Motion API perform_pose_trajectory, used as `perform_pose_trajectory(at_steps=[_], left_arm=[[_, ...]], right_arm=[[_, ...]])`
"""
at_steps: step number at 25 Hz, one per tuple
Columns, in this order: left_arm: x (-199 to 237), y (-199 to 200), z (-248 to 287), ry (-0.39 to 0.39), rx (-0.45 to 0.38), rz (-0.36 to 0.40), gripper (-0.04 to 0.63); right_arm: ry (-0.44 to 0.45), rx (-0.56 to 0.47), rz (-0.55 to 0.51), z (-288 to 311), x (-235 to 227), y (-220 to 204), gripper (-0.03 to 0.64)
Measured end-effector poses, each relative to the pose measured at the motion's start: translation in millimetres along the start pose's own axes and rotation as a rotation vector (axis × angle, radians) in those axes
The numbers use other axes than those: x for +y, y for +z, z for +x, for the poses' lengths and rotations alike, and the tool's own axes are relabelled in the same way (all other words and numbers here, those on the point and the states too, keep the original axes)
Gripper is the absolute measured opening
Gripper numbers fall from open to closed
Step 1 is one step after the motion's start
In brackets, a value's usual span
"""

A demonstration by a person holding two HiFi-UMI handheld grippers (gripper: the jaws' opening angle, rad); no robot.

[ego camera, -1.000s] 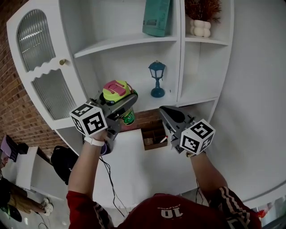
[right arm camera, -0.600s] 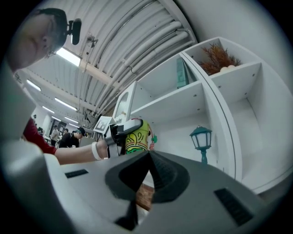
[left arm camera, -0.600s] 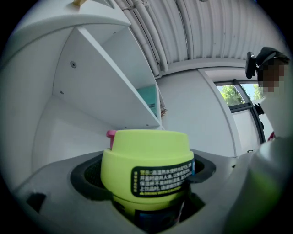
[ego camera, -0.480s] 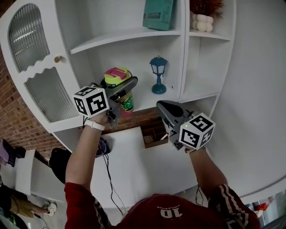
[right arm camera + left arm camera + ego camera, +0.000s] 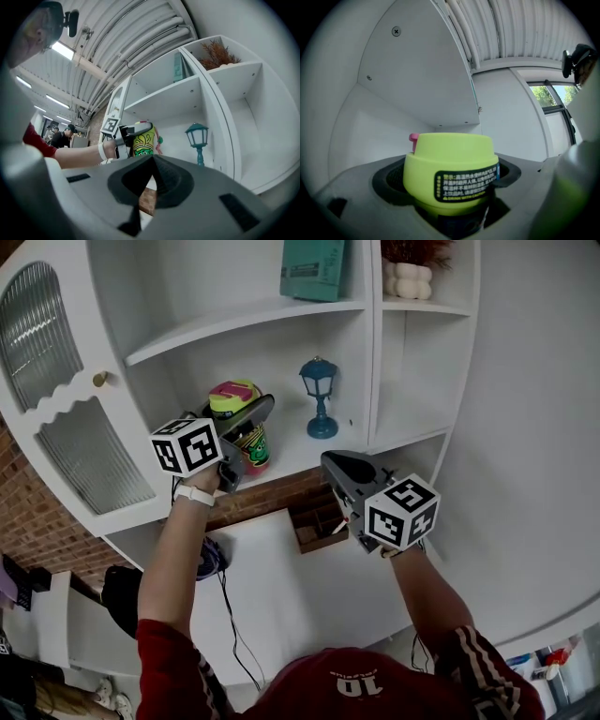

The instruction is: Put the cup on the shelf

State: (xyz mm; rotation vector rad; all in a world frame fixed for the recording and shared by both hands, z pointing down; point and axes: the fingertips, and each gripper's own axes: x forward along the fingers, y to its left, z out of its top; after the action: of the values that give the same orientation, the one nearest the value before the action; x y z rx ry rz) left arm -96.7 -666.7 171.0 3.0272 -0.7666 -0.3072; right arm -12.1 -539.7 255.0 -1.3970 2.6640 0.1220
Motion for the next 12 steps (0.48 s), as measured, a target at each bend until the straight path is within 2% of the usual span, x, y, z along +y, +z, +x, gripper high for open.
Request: perform_pose_trajectory(at_steps=[12], left_arm=[[36.9,-9.9,10.6,0.06,0.003,0.008,0.468]], right_arm=[[-0.011,0.018,0.022,10.0,-9.2,-17.1,0.005]])
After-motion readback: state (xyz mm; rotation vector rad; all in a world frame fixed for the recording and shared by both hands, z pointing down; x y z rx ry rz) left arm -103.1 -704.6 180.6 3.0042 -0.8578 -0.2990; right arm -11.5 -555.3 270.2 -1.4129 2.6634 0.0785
